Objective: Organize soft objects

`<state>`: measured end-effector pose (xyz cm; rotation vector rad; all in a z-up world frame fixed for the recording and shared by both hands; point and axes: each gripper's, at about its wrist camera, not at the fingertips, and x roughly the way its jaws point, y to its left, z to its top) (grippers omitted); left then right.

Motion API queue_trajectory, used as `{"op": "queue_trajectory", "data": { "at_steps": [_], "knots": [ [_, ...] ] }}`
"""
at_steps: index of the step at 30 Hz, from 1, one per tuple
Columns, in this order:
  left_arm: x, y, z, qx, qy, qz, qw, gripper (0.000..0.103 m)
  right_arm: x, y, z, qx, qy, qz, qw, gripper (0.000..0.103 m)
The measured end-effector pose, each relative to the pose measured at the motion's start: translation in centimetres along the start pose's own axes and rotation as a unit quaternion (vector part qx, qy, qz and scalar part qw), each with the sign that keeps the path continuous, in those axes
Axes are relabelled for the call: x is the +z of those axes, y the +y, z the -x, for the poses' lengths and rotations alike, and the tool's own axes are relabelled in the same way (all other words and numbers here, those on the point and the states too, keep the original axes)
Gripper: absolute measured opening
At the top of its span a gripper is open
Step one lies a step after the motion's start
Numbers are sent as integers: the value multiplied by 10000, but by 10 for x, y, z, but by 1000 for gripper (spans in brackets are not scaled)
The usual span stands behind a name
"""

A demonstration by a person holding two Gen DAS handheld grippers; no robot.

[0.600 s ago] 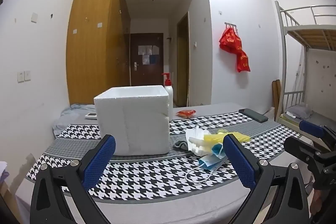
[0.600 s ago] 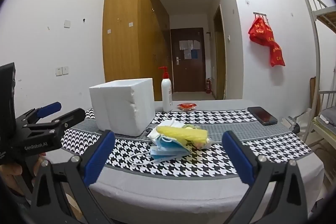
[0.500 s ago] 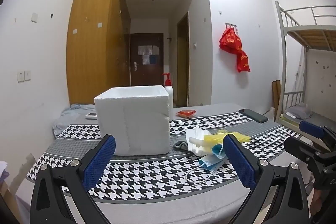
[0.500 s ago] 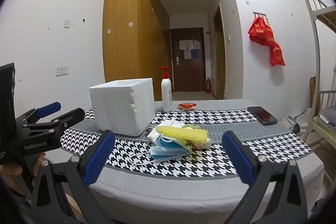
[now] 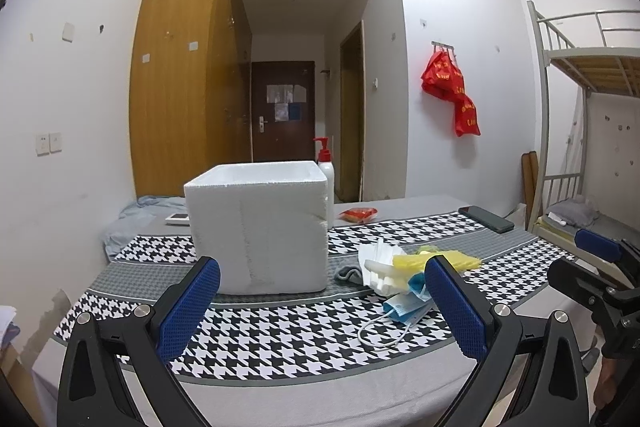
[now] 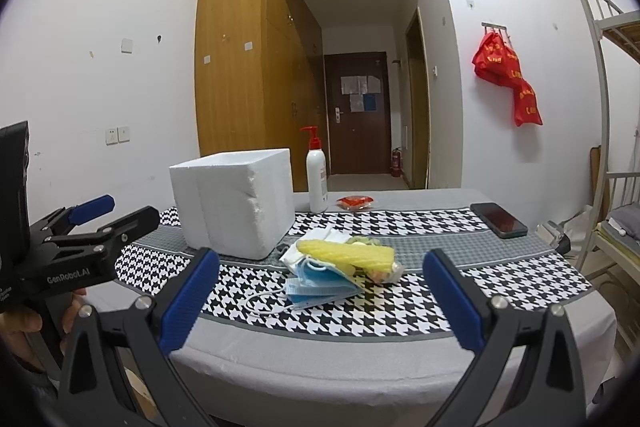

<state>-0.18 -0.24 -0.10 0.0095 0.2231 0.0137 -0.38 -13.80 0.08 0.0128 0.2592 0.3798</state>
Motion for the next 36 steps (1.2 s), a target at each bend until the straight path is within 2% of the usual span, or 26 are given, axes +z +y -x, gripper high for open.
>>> {"op": "queue_trajectory", "data": {
  "at_steps": [14, 24, 36],
  "knots": [
    [2, 3, 1, -5, -65, -10, 10000, 102, -1, -2, 2, 2, -19, 12, 10000, 103],
    [2, 1, 3, -33, -373, -31, 9993, 102, 0, -2, 3, -29, -13, 8, 10000, 103],
    [4, 0, -8, -171, -182, -28, 9997, 102, 4, -6, -10, 55, 168, -1, 9998, 103]
  ]
}}
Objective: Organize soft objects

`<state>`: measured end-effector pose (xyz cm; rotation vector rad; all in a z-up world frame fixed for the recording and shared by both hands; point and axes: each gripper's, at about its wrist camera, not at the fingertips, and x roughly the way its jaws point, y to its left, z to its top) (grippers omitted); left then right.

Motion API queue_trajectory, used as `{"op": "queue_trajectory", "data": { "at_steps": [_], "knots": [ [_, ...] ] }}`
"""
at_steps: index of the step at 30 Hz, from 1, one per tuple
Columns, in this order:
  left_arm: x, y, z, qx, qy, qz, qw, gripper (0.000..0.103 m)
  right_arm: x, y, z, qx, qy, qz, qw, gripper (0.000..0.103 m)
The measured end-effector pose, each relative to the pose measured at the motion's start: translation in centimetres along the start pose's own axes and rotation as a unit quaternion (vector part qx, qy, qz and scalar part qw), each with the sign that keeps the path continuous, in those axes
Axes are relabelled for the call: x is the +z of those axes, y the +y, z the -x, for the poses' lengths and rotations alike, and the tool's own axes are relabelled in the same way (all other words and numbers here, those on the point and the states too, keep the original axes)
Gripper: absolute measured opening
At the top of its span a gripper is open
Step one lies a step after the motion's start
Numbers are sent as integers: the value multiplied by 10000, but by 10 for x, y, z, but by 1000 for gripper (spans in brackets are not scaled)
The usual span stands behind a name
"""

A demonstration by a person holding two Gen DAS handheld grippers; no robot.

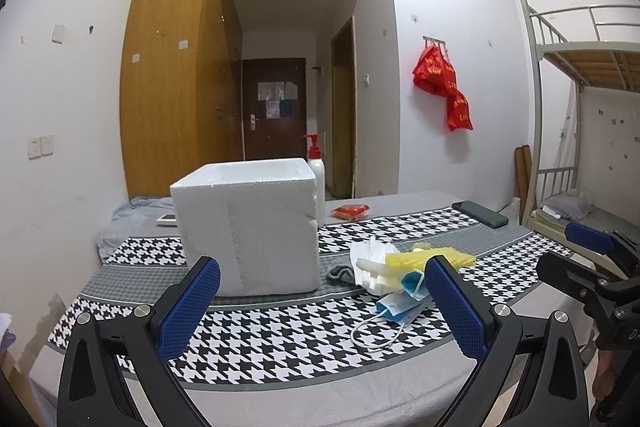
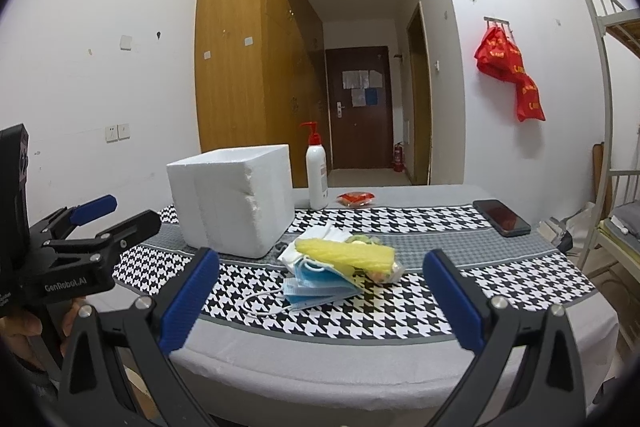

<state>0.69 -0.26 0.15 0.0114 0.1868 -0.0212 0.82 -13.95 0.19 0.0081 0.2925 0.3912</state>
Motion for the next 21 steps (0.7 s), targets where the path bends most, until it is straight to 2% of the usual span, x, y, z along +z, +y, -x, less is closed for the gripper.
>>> {"op": "queue_trajectory", "data": {
  "at_steps": [2, 3, 7, 10, 21],
  "knots": [
    [0, 1, -6, -69, 76, 1, 9999, 102, 0, -2, -6, -45, 59, 4, 10000, 103],
    [0, 2, -9, -123, 93, 156, 9998, 102, 0, -3, -9, -61, 90, 2, 9999, 103],
    [1, 2, -25, -202, 269, 130, 9994, 102, 0, -10, -23, -81, 250, -25, 9997, 103],
    [0, 2, -34, -351, 351, 385, 9980, 102, 0, -16, -34, -57, 374, -38, 9993, 103],
    [-13, -12, -74, -907, 1125, 83, 9895, 102, -2, -39, -71, -42, 856, -159, 9962, 103]
  ]
}}
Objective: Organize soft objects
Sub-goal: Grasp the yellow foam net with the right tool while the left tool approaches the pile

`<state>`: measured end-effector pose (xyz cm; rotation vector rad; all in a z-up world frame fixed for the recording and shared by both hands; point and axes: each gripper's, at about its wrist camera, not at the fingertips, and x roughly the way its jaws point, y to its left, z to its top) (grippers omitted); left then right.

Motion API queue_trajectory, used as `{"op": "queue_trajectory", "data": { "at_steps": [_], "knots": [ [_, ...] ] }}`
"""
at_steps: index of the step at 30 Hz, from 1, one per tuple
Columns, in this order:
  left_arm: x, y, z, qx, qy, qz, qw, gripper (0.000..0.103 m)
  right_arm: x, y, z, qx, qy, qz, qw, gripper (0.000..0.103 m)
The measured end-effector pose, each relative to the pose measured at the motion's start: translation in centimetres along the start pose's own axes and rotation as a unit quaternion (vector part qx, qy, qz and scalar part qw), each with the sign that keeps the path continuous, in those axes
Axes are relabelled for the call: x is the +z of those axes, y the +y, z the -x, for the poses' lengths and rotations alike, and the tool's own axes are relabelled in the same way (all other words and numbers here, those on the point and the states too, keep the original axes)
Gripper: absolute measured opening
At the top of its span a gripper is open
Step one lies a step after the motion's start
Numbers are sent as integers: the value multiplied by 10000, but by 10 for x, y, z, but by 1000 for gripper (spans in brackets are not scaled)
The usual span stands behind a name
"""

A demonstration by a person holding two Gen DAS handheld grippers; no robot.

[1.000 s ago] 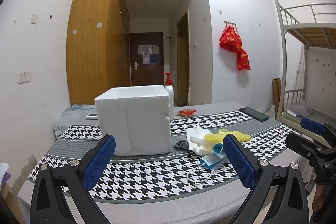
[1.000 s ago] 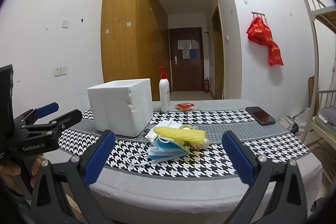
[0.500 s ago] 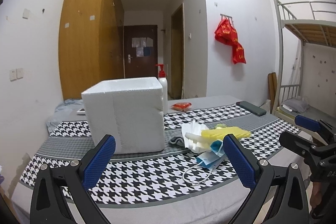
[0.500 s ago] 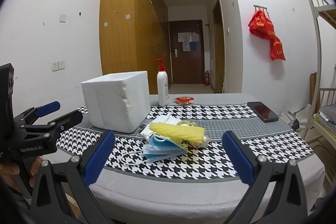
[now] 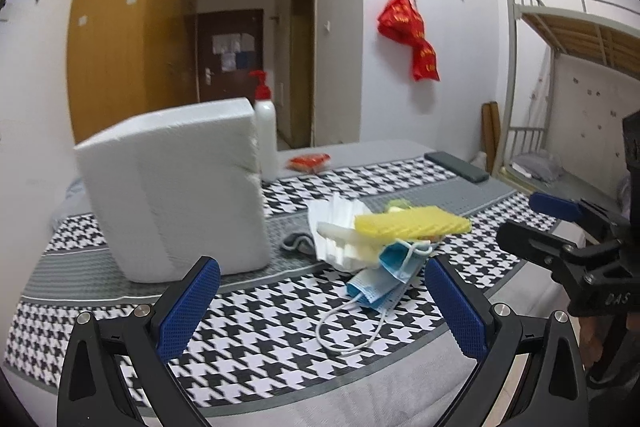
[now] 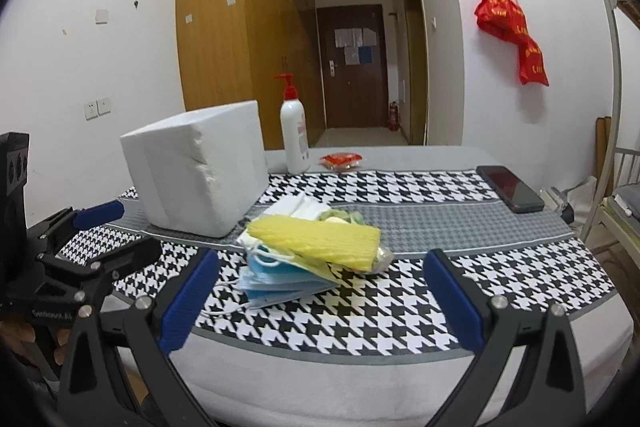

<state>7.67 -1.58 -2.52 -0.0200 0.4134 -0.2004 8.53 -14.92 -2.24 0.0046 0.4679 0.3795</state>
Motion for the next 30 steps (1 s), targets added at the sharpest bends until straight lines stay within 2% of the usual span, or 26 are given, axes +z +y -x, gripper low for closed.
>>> {"op": "queue_trajectory", "data": {
  "at_steps": [9, 13, 19, 24, 26, 27, 28, 29, 30],
  "knots": [
    [0, 0, -29, -183, 537, -178, 9982, 102, 6, -11, -37, 65, 439, -13, 9990, 98],
    [0, 2, -40, -285, 706, -218, 9969, 102, 9, -14, -53, 149, 637, -29, 9979, 90],
    [0, 4, -49, -465, 853, -293, 9948, 102, 12, -8, -72, 301, 900, 252, 9952, 89],
    [1, 6, -61, -507, 923, -286, 9940, 102, 8, -6, -90, 354, 1227, 376, 9911, 68],
    [0, 5, -67, -516, 937, -296, 9938, 102, 5, -6, -95, 444, 1363, 381, 9889, 56],
    [0, 4, -68, -515, 948, -303, 9937, 102, 5, -6, -95, 457, 1377, 381, 9887, 56],
    [0, 4, -70, -511, 961, -311, 9936, 102, 4, -6, -96, 475, 1380, 388, 9885, 52],
    [0, 3, -71, -513, 973, -315, 9934, 102, 4, -6, -96, 539, 1394, 391, 9880, 43],
    [-1, 4, -72, -515, 985, -314, 9933, 102, 5, -5, -96, 573, 1409, 396, 9876, 40]
  ]
}}
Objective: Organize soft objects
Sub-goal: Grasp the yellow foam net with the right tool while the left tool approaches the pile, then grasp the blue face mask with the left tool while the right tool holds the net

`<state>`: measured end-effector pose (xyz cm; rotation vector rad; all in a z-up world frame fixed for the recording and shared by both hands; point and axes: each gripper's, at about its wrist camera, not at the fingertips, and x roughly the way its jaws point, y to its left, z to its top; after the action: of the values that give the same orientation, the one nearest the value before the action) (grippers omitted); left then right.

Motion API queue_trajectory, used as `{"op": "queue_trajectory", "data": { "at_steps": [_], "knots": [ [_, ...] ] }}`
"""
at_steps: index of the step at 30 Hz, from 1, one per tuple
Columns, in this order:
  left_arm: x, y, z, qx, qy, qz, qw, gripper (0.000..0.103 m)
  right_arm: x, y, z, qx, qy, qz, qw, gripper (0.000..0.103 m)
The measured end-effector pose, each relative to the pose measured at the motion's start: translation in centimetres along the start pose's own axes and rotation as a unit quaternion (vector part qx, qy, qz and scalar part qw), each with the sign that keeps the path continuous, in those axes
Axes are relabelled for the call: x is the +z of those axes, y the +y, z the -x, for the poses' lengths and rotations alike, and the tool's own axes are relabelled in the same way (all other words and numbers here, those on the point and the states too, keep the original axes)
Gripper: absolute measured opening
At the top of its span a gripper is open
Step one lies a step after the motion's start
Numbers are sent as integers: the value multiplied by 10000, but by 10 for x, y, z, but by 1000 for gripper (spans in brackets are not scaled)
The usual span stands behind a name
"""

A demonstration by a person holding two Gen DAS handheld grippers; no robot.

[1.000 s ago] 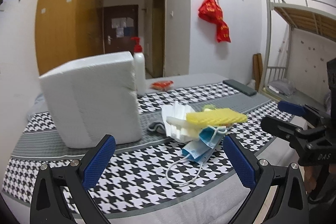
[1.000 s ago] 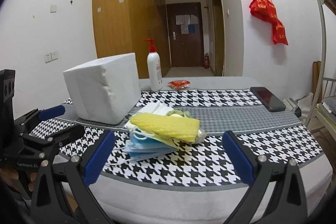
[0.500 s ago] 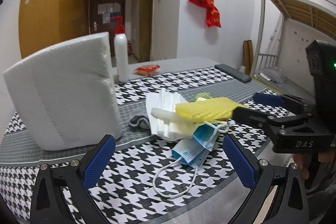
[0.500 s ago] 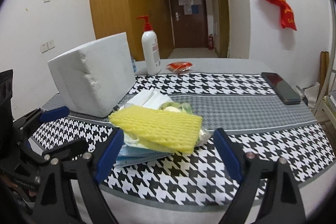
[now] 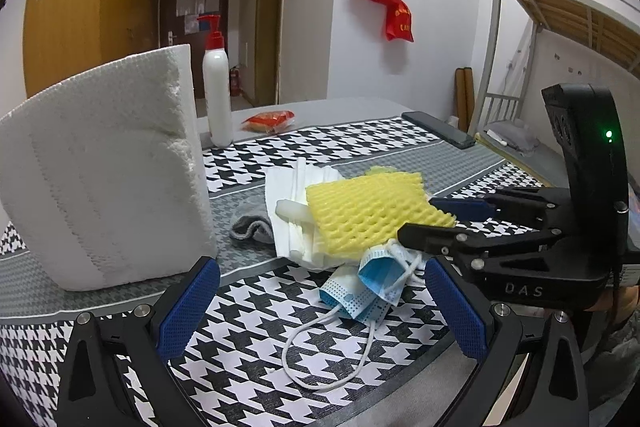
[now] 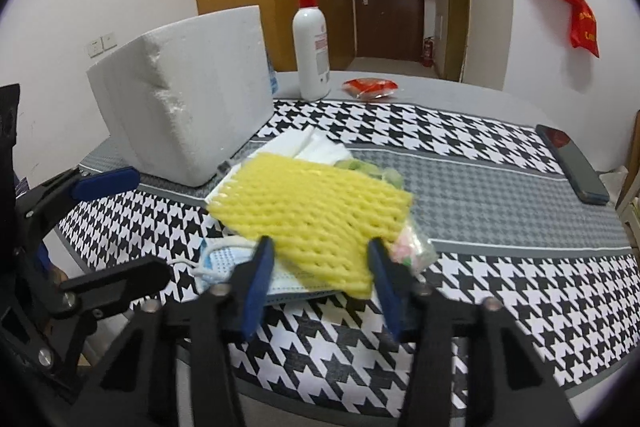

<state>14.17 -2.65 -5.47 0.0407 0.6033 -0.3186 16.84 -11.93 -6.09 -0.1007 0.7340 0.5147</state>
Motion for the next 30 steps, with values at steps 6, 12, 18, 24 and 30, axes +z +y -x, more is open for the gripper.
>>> {"op": "queue_trajectory", "data": {
  "at_steps": [6, 12, 18, 24, 30],
  "knots": [
    [-2, 0, -5, 4, 68, 53, 10000, 102, 1, 0, -2, -99, 16, 1, 9999, 20],
    [-2, -3, -8, -12, 95, 40, 9999, 102, 3, -7, 27, -162, -399, -126, 9990, 18],
    [1, -14, -15, -124, 135, -78, 9998, 102, -4, -13, 45, -262, -562, -187, 9979, 18],
    [5, -24, -23, -247, 160, -85, 9995, 102, -13, -28, 54, -388, -608, -430, 9965, 18],
    [7, -34, -37, -430, 315, -159, 9985, 88, -27, -42, 60, -477, -609, -641, 9949, 18]
  ]
}}
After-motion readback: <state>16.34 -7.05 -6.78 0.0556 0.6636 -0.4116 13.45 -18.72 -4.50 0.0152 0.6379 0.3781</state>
